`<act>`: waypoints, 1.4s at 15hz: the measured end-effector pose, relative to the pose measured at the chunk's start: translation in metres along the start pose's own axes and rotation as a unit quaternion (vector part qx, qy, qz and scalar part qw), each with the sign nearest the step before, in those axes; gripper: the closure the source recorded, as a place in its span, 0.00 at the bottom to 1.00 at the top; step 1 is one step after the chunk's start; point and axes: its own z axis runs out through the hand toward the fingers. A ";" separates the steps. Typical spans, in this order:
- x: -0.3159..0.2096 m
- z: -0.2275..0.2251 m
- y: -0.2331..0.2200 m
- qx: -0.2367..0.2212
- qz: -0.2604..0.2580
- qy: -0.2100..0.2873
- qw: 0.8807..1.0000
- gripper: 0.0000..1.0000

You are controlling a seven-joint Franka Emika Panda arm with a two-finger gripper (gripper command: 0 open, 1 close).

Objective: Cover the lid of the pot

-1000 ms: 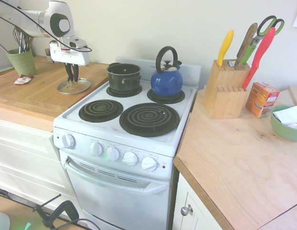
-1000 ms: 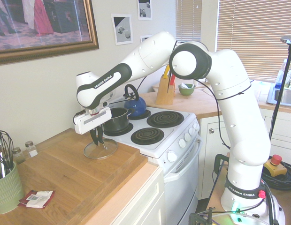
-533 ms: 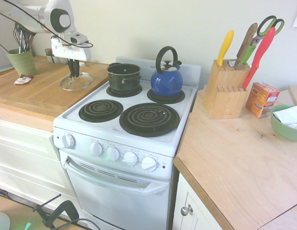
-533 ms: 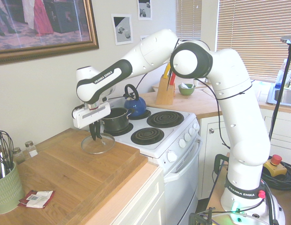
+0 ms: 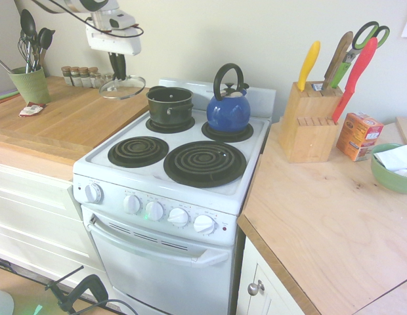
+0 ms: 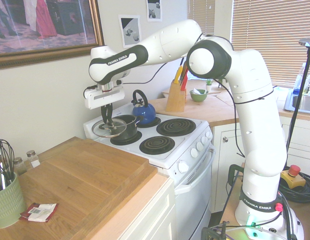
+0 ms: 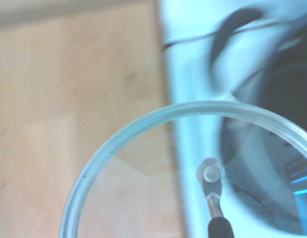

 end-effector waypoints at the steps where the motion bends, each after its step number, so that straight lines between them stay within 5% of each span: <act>1: 0.016 -0.007 0.007 0.002 0.013 0.003 1.000 1.00; 10: 0.114 0.038 0.010 -0.009 0.078 0.009 0.997 1.00; 21: 0.127 0.053 -0.004 -0.017 0.078 0.007 0.997 1.00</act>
